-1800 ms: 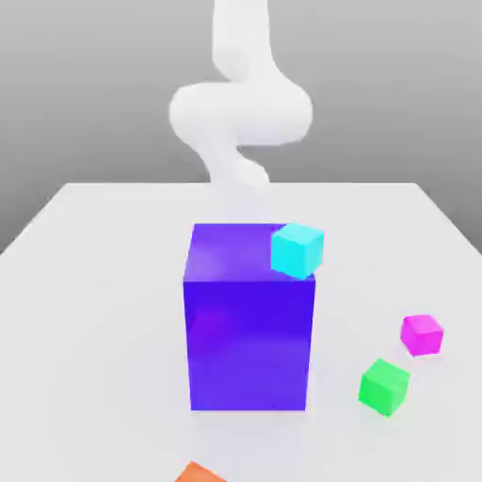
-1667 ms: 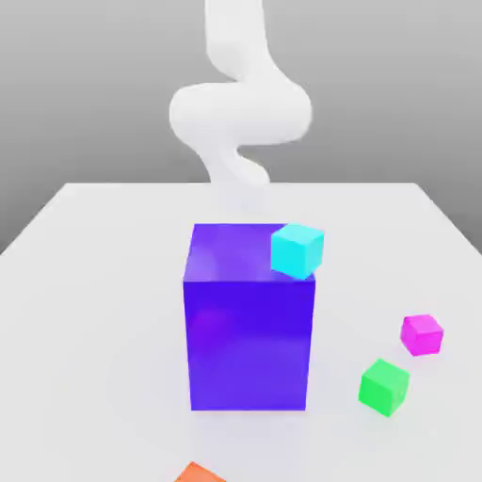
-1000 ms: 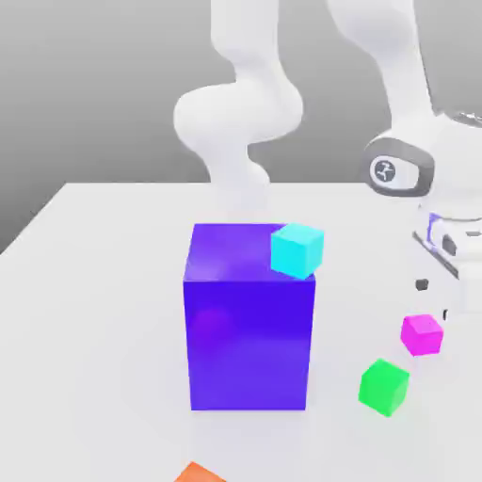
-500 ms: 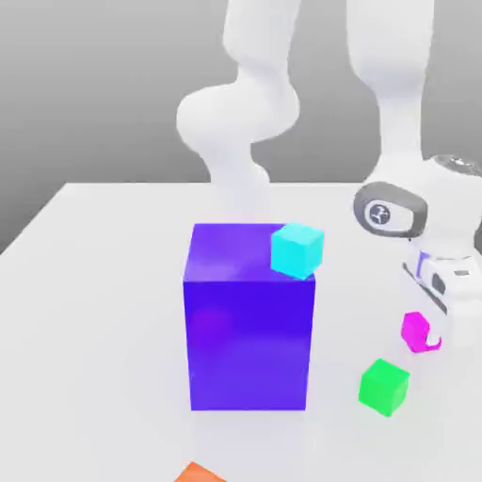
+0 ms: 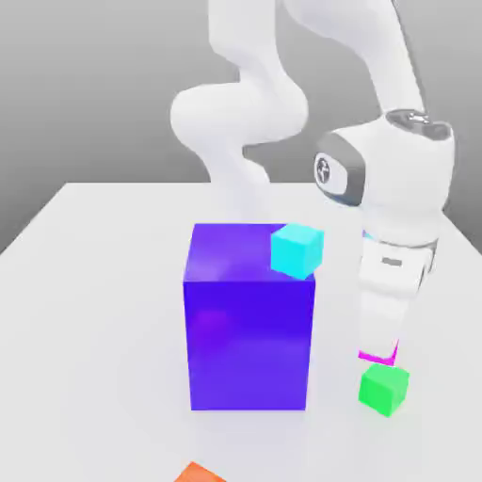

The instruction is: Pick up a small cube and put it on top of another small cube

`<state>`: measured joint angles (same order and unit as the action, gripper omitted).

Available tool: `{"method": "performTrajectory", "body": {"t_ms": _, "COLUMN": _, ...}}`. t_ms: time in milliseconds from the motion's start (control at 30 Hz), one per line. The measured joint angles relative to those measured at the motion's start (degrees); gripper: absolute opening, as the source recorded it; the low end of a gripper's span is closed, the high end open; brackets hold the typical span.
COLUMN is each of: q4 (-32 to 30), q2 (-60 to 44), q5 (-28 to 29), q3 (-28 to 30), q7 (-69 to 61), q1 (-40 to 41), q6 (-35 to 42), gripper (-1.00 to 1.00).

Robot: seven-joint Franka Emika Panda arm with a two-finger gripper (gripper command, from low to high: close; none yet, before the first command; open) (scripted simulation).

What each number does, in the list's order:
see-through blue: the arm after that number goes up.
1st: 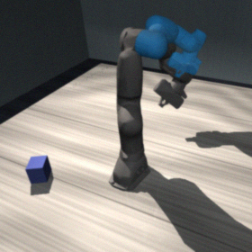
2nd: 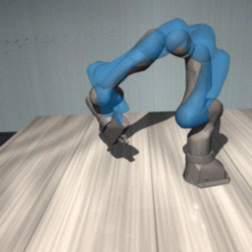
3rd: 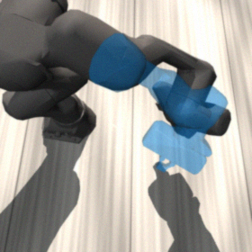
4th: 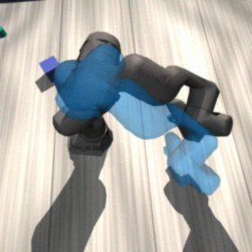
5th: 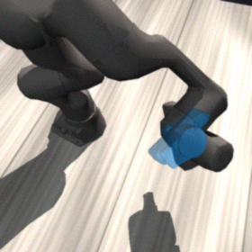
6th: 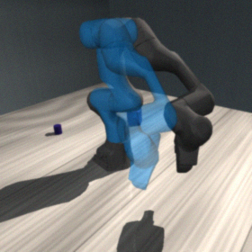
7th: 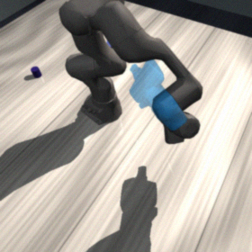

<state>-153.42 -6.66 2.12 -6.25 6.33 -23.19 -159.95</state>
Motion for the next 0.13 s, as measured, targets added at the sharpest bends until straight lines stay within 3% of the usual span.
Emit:
{"method": "performTrajectory", "body": {"t_ms": 33, "q4": 0.12, "q2": -2.07, "q5": 0.79, "q3": 0.38, "q7": 0.62, "q1": -0.38, "q6": -1.93, "gripper": -1.0}}
{"method": "performTrajectory", "body": {"t_ms": 67, "q4": 0.18, "q2": -3.15, "q5": 1.2, "q3": 0.62, "q7": 0.94, "q1": -0.61, "q6": -2.95, "gripper": 1.0}}
{"method": "performTrajectory", "body": {"t_ms": 133, "q4": 0.18, "q2": -3.15, "q5": 1.2, "q3": 0.62, "q7": 0.94, "q1": -0.61, "q6": -2.95, "gripper": 1.0}}
